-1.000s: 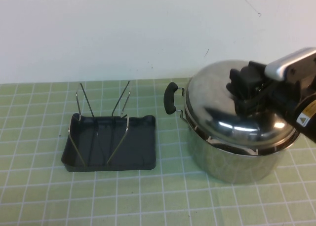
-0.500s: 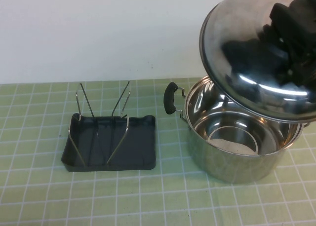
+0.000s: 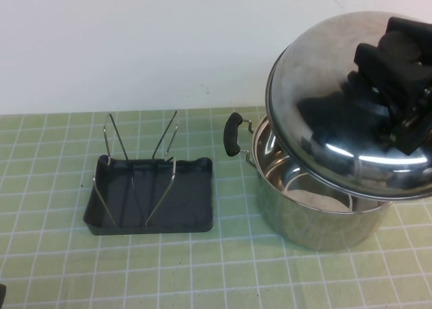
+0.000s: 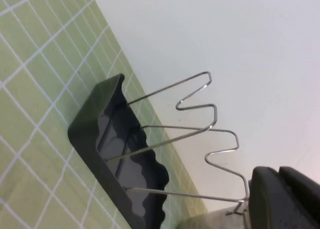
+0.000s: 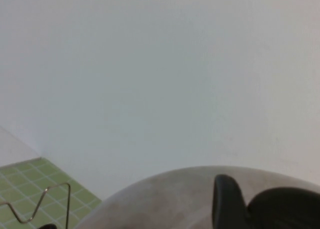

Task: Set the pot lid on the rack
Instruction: Hand over the pot lid

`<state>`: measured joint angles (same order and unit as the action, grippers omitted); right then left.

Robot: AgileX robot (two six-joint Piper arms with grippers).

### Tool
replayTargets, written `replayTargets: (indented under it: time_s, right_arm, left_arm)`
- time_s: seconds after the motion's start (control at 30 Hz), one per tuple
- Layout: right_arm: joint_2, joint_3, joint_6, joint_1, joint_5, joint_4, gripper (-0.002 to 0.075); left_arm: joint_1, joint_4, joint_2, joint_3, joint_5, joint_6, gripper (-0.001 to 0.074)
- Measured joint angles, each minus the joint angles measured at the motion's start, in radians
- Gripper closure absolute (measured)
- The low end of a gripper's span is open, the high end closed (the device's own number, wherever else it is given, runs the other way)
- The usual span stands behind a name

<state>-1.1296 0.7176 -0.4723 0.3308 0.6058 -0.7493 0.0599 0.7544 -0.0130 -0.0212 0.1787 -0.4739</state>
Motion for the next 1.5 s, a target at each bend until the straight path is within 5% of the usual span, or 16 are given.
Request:
replayTargets:
  time_s: [0.13,0.4,0.57,0.7,0.8,1.07,1.5]
  right_arm:
    - [0.0,0.0,-0.026,0.0,0.0,-0.052,0.0387]
    - [-0.002,0.0,-0.055,0.0,0.004,-0.063,0.0387]
    - [-0.002,0.0,-0.055,0.0,0.05,-0.039,0.0387]
    - [-0.002,0.0,-0.058,0.0,0.124,0.02,0.0387]
    - [-0.002,0.0,-0.058,0.0,0.165,0.049,0.0387]
    - [-0.002,0.0,-0.059,0.0,0.256,0.056,0.0387]
    - [-0.002,0.0,-0.061,0.0,0.282,0.044,0.0387]
  left_arm:
    - [-0.008,0.068,0.0,0.0,0.053,0.085,0.0738]
    - [-0.06,0.623,0.139,0.156,0.275,0.909,0.0718]
    - [-0.06,0.894,0.421,0.256,0.418,1.288,0.0547]
    - [-0.06,0.919,0.646,0.403,0.57,1.356,0.0336]
    - [-0.06,0.921,0.84,0.561,0.724,1.373,0.0259]
    - [-0.091,0.921,1.191,0.901,0.947,1.4,0.0226]
    - [-0.468,0.921,1.391,1.152,0.705,1.493,0.0226]
